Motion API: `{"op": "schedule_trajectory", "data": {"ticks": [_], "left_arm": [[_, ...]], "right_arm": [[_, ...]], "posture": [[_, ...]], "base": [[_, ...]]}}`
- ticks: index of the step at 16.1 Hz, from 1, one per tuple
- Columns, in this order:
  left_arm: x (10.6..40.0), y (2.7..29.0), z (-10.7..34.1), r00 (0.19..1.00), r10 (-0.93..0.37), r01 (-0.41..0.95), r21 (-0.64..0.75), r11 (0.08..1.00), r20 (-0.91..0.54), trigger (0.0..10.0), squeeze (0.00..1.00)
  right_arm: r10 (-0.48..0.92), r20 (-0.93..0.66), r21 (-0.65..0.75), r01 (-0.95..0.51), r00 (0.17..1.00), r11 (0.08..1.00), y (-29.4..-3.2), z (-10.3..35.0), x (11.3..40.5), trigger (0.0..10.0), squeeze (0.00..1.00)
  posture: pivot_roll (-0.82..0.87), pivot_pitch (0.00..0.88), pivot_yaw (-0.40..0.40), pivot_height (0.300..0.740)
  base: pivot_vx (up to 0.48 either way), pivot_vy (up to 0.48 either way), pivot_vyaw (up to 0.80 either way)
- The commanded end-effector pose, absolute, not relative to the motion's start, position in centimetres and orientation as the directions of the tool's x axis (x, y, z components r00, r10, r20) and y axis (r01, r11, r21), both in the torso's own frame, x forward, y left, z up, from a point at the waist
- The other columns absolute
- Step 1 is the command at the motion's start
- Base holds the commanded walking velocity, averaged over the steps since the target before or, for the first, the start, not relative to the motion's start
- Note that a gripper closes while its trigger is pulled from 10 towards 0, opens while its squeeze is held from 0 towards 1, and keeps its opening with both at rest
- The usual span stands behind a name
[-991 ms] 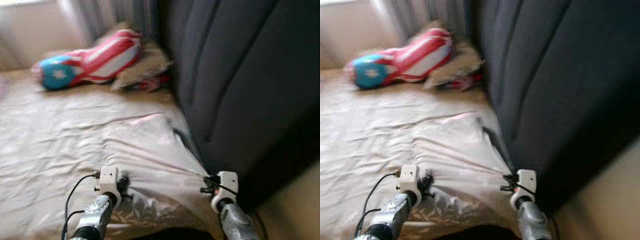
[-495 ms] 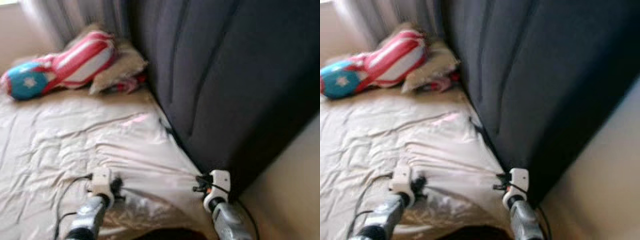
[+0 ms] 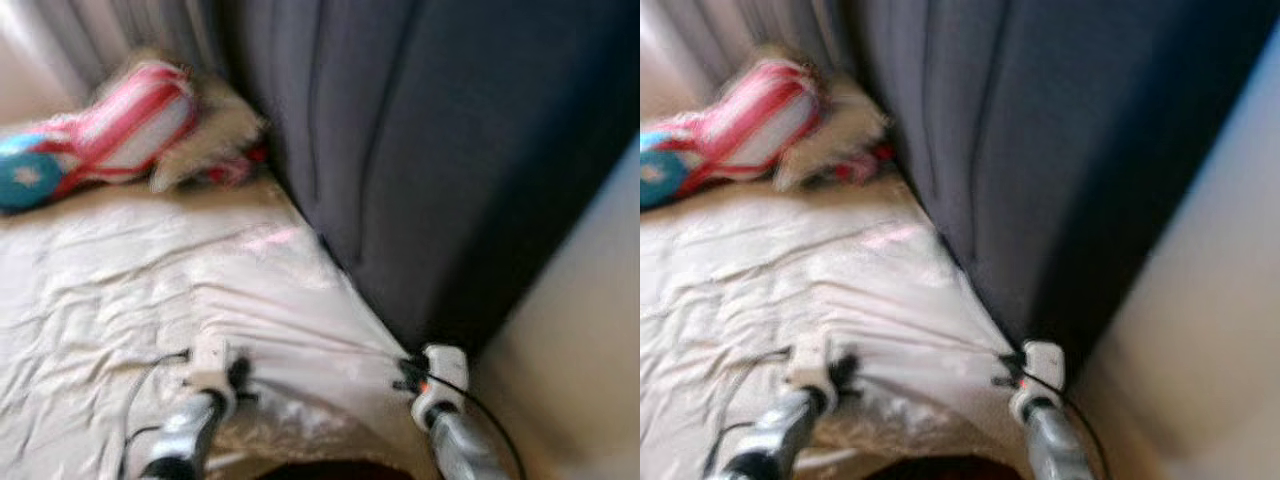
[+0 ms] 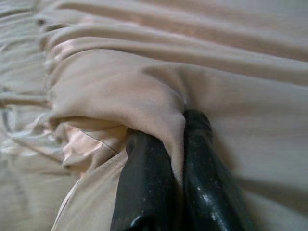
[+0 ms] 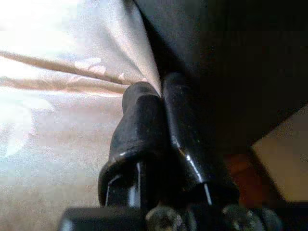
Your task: Clean up the room
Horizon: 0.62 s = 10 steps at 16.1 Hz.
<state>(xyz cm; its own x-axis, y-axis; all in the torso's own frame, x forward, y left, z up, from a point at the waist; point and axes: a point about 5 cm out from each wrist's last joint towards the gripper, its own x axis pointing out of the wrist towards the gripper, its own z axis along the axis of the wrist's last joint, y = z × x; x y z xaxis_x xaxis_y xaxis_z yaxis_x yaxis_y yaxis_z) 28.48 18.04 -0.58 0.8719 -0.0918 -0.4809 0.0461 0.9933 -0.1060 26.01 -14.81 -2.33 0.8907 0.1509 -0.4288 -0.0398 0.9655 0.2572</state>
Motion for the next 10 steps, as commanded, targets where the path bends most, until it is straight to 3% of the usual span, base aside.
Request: {"op": "schedule_trajectory", "data": {"ticks": [1,10], "left_arm": [[29.96,18.92,1.42,0.919,-0.066,0.039,-0.076,0.996,-0.388,10.0,0.00],[30.21,18.73,1.78,0.928,-0.071,0.032,-0.112,0.993,-0.365,10.0,0.00]], "right_arm": [[0.132,-0.385,0.267,-0.026,0.913,0.963,-14.93,-1.68,26.49,10.0,0.00],[0.138,-0.389,0.262,-0.034,0.911,0.964,-14.86,-1.76,26.42,10.0,0.00]], "posture": [[-0.04,0.000,-0.004,0.740],[-0.04,0.000,-0.004,0.740]], "base": [[0.000,0.000,0.00],[0.000,0.000,0.00]]}}
